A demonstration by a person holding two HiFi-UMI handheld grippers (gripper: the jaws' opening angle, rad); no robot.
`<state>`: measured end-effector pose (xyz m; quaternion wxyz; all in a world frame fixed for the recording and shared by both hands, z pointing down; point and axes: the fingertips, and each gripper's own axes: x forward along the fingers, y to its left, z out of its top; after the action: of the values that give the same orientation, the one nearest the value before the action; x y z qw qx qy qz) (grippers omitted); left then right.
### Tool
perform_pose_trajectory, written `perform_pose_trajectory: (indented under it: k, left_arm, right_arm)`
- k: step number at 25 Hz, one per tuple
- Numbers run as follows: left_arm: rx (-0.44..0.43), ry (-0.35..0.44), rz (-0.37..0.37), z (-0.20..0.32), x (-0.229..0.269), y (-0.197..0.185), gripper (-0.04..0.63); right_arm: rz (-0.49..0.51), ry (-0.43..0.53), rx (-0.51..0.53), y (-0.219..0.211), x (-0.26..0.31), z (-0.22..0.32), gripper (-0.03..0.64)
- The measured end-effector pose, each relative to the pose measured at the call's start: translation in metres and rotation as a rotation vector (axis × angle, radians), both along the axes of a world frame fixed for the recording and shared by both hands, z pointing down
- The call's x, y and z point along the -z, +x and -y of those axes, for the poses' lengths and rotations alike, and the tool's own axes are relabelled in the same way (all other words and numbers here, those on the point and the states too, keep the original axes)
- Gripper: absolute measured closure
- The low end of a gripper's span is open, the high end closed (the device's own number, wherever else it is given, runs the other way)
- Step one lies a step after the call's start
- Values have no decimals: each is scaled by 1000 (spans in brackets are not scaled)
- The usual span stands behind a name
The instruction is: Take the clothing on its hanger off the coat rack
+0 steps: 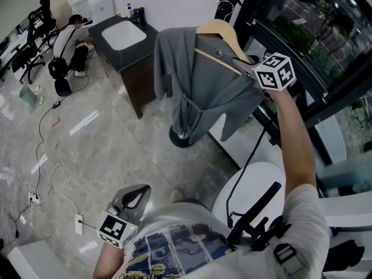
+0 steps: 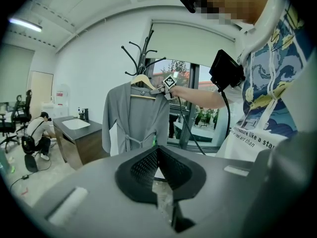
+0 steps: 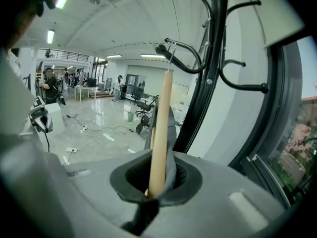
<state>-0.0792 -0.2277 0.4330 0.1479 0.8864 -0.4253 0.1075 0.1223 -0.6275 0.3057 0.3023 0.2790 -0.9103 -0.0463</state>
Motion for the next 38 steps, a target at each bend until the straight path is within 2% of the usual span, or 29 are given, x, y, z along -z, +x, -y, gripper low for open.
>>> perform_pose_trajectory:
  k: [10,15,19,31,38]
  left_arm:
    - [-5,24,-12,-51,-1,-24,594]
    - [-8,51,-2,-79,6,-41,594]
    - [-22,42,1,-103,10,-51,594]
    - [-75,57,3,-176,9,-65,594]
    - [-101,66,5,-201,13,-66,594]
  right_arm:
    - [3,50,-9,-7,26,-73,607]
    - [12,69,-3,-17,35,-129,607]
    - [18,70,8,-27,37,-175,607]
    - [58,51,62,-63,20,-318,607]
    - [66,46,123,-86,26,-394,607]
